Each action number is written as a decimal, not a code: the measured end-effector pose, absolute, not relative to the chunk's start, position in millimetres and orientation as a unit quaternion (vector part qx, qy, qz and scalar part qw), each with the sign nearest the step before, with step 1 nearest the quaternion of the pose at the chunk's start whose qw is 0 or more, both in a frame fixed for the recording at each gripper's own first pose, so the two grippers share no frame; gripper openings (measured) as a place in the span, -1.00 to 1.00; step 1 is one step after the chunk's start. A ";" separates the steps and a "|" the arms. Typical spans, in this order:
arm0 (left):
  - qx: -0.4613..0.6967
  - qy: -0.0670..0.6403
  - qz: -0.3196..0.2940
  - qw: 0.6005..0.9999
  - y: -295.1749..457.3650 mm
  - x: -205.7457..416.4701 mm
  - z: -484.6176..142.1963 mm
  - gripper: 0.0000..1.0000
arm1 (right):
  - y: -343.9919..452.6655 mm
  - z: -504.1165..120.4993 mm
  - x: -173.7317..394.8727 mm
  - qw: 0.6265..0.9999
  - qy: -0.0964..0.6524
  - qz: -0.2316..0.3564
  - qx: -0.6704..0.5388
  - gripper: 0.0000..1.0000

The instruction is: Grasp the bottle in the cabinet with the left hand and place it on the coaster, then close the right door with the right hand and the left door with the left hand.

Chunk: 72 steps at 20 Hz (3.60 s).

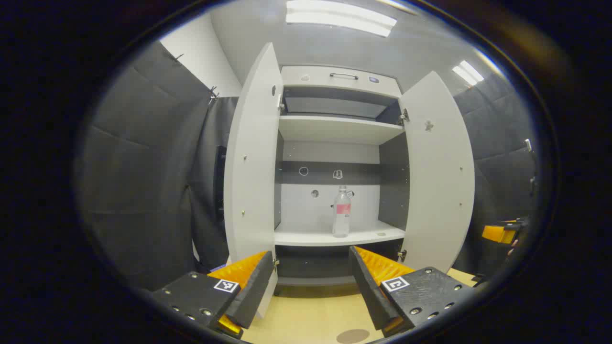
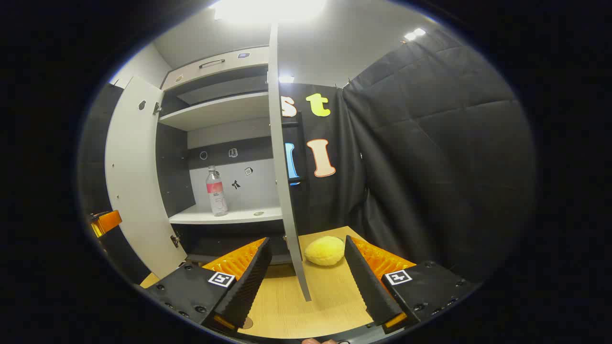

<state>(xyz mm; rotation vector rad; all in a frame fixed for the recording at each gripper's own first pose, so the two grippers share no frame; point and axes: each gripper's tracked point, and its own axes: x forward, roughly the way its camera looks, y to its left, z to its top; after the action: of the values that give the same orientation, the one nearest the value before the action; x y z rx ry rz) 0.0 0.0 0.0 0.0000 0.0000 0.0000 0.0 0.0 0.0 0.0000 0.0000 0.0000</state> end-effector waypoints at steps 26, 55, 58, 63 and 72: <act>-0.019 0.001 -0.092 0.996 -54.8 81.0 9.8 0.97 | -74.5 31.3 -30.5 0.988 -0.026 -0.151 -0.007 0.95; 0.011 0.034 -0.111 0.993 -107.4 381.5 -3.2 0.84 | -149.7 38.2 99.5 0.971 -0.040 -0.233 0.041 0.95; 0.003 0.049 -0.111 0.993 -108.1 396.4 -15.7 0.84 | -152.9 36.3 104.4 0.970 -0.038 -0.237 0.039 0.95; -0.002 0.052 -0.095 0.994 -108.5 407.0 -24.0 0.80 | -155.5 35.7 108.8 0.971 -0.031 -0.236 0.040 0.95; -0.005 0.044 -0.111 0.993 -118.0 385.6 -6.4 0.37 | -143.4 29.4 124.7 0.978 -0.024 -0.201 0.055 0.96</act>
<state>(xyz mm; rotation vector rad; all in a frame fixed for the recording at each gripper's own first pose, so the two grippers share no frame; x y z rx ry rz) 385.6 -118.0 -6.4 -0.0108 0.0874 -0.2226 124.7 -143.4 29.4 0.1100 -0.0484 -0.4045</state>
